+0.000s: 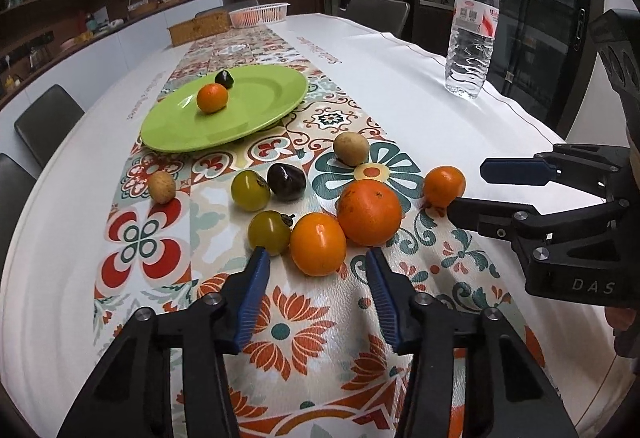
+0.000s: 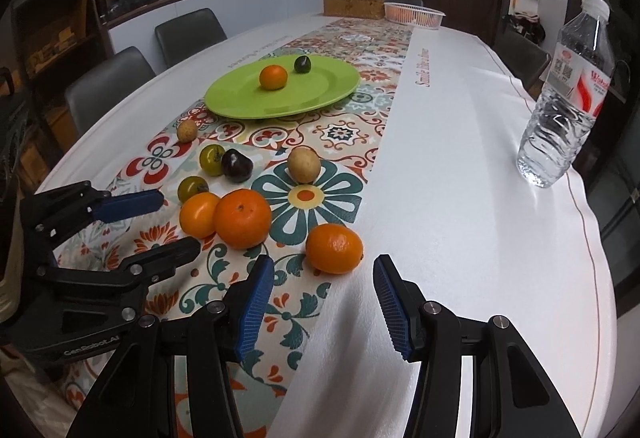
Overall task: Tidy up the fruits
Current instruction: 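Grasp an orange with the left tool while the right tool grasps a small orange, then carry both oranges onto the green plate and open both tools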
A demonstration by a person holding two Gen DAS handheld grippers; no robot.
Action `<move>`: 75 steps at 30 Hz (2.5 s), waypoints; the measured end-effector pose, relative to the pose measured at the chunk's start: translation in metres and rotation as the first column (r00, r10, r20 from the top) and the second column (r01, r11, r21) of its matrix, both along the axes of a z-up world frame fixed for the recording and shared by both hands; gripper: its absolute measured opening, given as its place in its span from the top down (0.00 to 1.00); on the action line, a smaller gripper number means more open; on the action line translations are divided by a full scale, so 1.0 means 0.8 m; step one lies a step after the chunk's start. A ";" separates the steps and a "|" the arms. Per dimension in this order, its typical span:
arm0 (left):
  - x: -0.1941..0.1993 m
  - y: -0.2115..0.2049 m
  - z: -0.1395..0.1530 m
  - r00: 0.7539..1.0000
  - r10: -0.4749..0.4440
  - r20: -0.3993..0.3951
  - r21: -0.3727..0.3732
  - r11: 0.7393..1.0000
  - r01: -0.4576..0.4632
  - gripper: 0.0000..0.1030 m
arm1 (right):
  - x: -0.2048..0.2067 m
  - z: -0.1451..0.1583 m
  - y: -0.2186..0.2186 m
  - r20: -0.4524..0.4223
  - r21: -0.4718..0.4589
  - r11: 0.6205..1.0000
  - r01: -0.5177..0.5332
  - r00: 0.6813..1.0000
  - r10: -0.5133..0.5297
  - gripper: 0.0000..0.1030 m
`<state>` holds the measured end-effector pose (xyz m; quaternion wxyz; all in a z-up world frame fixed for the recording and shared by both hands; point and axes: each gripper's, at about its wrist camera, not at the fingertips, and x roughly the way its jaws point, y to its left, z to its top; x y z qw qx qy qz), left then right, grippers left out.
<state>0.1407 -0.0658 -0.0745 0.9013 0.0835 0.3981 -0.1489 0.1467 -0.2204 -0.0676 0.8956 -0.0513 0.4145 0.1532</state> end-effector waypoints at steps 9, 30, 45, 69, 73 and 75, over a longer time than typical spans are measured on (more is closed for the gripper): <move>0.009 0.000 -0.004 1.000 0.001 -0.022 -0.013 1.000 -0.001 0.62 | 0.013 -0.011 0.000 -0.027 0.017 1.000 0.014 1.000 -0.013 0.49; 0.022 0.005 -0.008 0.998 0.026 -0.062 -0.059 0.998 -0.029 0.69 | 0.029 -0.019 0.000 -0.043 0.041 0.998 0.045 0.998 -0.043 0.64; -0.004 0.008 0.020 1.000 0.023 0.003 -0.077 0.997 -0.023 0.70 | -0.001 0.012 0.011 0.013 0.063 0.998 0.011 1.000 -0.012 0.64; -0.010 0.041 0.087 0.985 0.074 0.157 -0.099 0.993 -0.059 0.70 | 0.003 0.077 0.040 0.168 0.088 0.994 -0.061 0.985 0.045 0.64; 0.002 0.049 0.094 0.983 0.083 0.166 -0.101 0.993 -0.066 0.70 | 0.015 0.086 0.046 0.185 0.094 0.993 -0.074 0.981 0.056 0.64; 0.011 0.052 0.099 0.982 0.082 0.171 -0.098 0.993 -0.066 0.70 | 0.025 0.089 0.049 0.184 0.102 0.992 -0.081 0.981 0.061 0.64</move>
